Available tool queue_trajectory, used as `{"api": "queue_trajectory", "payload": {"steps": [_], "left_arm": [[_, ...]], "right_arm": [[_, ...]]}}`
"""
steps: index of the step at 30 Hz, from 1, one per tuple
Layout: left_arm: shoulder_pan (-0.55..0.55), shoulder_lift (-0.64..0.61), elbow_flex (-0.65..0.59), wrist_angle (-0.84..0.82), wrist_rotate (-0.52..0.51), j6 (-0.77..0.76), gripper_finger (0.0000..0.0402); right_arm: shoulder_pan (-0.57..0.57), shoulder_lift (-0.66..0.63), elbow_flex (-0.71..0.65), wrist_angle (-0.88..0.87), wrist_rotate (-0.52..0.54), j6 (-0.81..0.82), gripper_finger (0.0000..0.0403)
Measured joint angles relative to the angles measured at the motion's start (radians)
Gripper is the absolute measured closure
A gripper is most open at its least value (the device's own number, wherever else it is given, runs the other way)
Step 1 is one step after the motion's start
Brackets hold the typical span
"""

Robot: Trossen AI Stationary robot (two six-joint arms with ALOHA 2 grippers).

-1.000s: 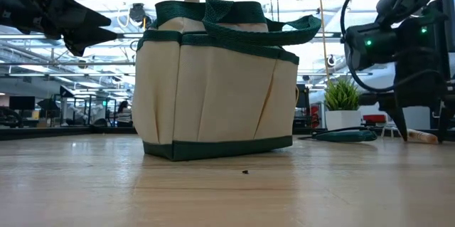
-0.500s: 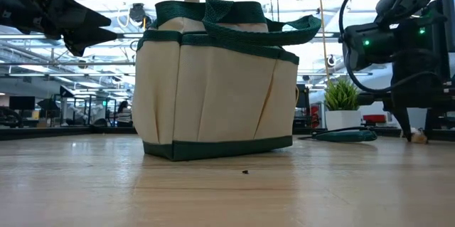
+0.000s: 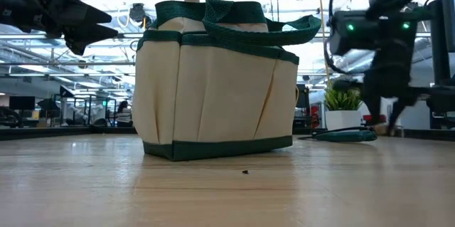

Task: Pick & Place Garden tools in Gardening bag
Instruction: Put the brown hand rake into the gardening bag

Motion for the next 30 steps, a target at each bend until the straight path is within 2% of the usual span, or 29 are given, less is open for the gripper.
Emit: {"api": "queue_trajectory", "payload": {"steps": [14, 24, 30], "left_arm": [[0.000, 0.000, 0.000, 0.004, 0.000, -0.055, 0.0190], [0.000, 0.000, 0.000, 0.004, 0.000, -0.056, 0.0190], [0.000, 0.000, 0.000, 0.004, 0.000, -0.052, 0.0190]], "right_arm": [[0.000, -0.001, 0.295, 0.024, -0.002, -0.002, 0.0342], [0.000, -0.001, 0.503, 0.143, -0.010, 0.048, 0.0342], [0.000, -0.001, 0.583, 0.237, -0.149, 0.217, 0.0342]]}}
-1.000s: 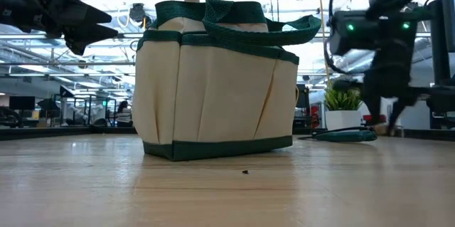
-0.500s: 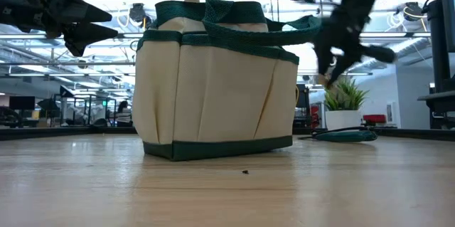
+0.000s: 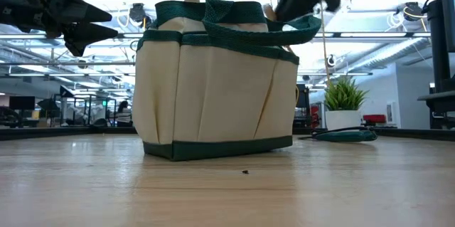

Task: Pick & Place Garden tools in Gardening bag
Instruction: Put the brown hand rake into the gardening bag

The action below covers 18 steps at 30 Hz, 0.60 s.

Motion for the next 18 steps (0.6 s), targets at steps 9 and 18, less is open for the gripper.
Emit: {"api": "queue_trajectory", "payload": {"steps": [9, 18], "left_arm": [[0.000, 0.000, 0.000, 0.000, 0.000, 0.001, 0.0190], [0.000, 0.000, 0.000, 0.000, 0.000, 0.002, 0.0190]], "right_arm": [[-0.002, -0.010, 0.020, 0.211, -0.244, 0.319, 0.0343], [-0.030, -0.014, 0.020, 0.315, -0.471, 0.445, 0.0343]]}}
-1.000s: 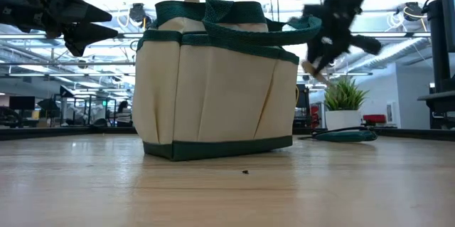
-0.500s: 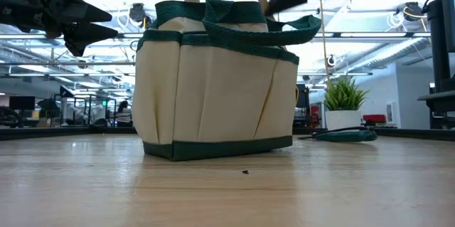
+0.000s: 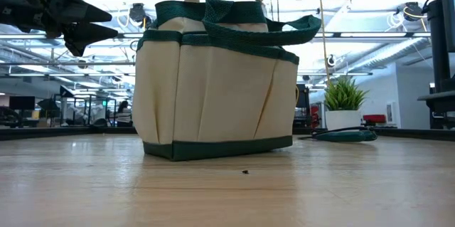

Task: Pick & Place Garden tools in Gardening bag
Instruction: Put the brown hand rake into the gardening bag

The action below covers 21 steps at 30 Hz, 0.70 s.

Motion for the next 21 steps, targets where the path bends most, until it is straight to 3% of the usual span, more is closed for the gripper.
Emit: {"api": "queue_trajectory", "payload": {"steps": [12, 16, 21], "left_arm": [[0.000, 0.000, 0.000, 0.000, 0.000, 0.003, 0.0190], [0.000, 0.000, 0.000, 0.000, 0.000, 0.003, 0.0190], [0.000, 0.000, 0.000, -0.001, 0.000, 0.002, 0.0190]], "right_arm": [[-0.111, 0.000, 0.000, 0.300, -0.566, 0.257, 0.0343], [-0.117, 0.000, 0.000, 0.443, -0.684, 0.350, 0.0343], [-0.108, 0.000, 0.000, 0.603, -0.727, 0.442, 0.0343]]}}
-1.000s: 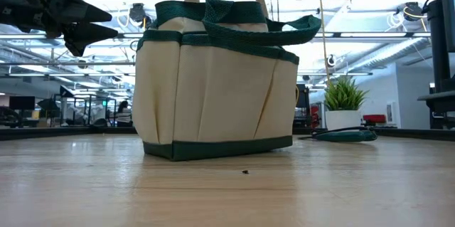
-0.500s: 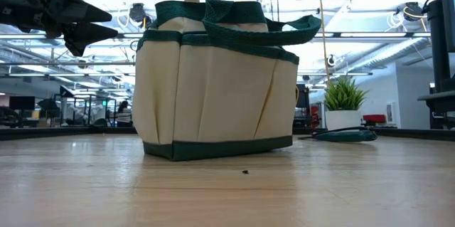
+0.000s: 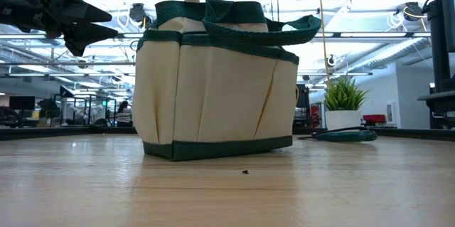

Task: Pick & Place Garden tools in Gardening bag
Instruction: Put the brown hand rake into the gardening bag

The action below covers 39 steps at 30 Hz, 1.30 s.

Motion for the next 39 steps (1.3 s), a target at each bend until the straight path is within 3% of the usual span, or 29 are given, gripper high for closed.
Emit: {"api": "queue_trajectory", "payload": {"steps": [13, 19, 28, 33, 39], "left_arm": [[0.000, 0.000, 0.000, -0.002, 0.001, 0.001, 0.0190], [0.000, 0.000, 0.000, -0.009, 0.001, 0.031, 0.0190], [0.000, 0.000, 0.000, -0.008, 0.001, 0.030, 0.0190], [0.000, 0.000, 0.000, -0.008, 0.001, 0.030, 0.0190], [0.000, 0.000, 0.000, -0.008, 0.001, 0.030, 0.0190]], "right_arm": [[0.120, 0.000, 0.000, 0.283, -0.019, -0.020, 0.0343], [0.178, 0.000, 0.000, 0.296, -0.018, -0.152, 0.0343], [0.186, 0.000, 0.000, 0.286, 0.044, -0.137, 0.0343], [0.191, 0.000, 0.000, 0.177, 0.224, -0.135, 0.0343], [0.210, 0.019, 0.000, 0.030, 0.596, -0.081, 0.0343]]}}
